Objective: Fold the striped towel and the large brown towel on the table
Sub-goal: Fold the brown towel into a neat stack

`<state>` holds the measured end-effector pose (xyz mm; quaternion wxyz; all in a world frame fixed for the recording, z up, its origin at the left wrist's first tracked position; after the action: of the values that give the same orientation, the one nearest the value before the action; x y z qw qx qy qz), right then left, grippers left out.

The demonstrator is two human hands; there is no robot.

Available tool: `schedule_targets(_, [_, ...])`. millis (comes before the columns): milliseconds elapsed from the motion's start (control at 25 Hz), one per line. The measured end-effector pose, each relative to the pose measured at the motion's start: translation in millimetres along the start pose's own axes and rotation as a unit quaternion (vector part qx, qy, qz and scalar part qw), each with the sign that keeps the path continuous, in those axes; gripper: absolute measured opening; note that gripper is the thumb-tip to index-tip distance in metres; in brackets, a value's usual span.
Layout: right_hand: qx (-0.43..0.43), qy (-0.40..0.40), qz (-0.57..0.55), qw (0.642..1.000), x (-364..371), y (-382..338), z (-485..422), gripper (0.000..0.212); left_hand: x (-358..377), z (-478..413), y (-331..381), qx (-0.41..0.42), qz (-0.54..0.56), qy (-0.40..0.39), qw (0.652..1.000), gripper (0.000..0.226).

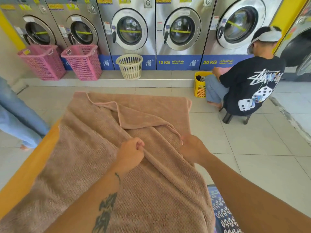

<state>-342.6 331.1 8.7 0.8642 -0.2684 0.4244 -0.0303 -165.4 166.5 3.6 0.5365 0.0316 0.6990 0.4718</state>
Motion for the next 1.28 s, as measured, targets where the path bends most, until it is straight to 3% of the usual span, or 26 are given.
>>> schedule_targets(80, [-0.008,-0.009,0.005,1.0,-1,-31,-32,0.019,-9,-45,-19,0.002,-0.014,0.019,1.0,0.019])
schedule_targets(200, [-0.03,0.011,0.065,0.997,3,-69,-72,0.023,-25,-101,-48,-0.029,-0.072,0.046,0.996,0.043])
schedule_targets(320, [-0.01,0.038,0.149,0.988,15,-88,-103,0.032,-22,-135,-74,-0.077,-0.135,-0.045,0.987,0.064])
schedule_targets(440, [0.028,0.037,0.236,0.971,29,-88,-121,0.046,-15,-155,-84,-0.032,-0.247,-0.084,0.965,0.048])
schedule_targets(560, [0.002,0.059,0.25,0.966,33,-85,-131,0.036,-24,-176,-79,0.015,-0.24,-0.003,0.971,0.024])
schedule_targets(760, [-0.055,0.174,0.12,0.976,-21,-97,-147,0.021,-61,-226,-14,0.136,-0.228,0.133,0.955,0.025])
schedule_targets(920, [-0.052,0.216,0.074,0.972,-51,-98,-166,0.018,-54,-281,21,0.133,-0.183,0.163,0.96,0.024])
schedule_targets(1040, [-0.002,0.192,-0.062,0.98,-64,-76,-180,0.027,-31,-315,41,0.126,-0.085,0.159,0.975,0.023])
schedule_targets(1160, [0.05,0.135,-0.249,0.958,-77,-43,-195,0.032,-3,-347,63,0.103,0.013,0.139,0.985,0.023])
schedule_targets(1280, [0.039,0.142,-0.243,0.959,-82,-28,-203,0.013,26,-365,83,0.091,0.095,0.117,0.984,0.032])
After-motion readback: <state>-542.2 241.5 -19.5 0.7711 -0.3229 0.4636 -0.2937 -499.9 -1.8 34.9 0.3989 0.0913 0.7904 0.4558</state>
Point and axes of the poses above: each hand's wrist, its own z-axis away from the middle knuckle, its own x-axis out of the palm, y = z × x, the point moved 7 cm from there along -z, towards the middle knuckle, and after that the axes turned 14 degrees about x, right-handed, at the moved point
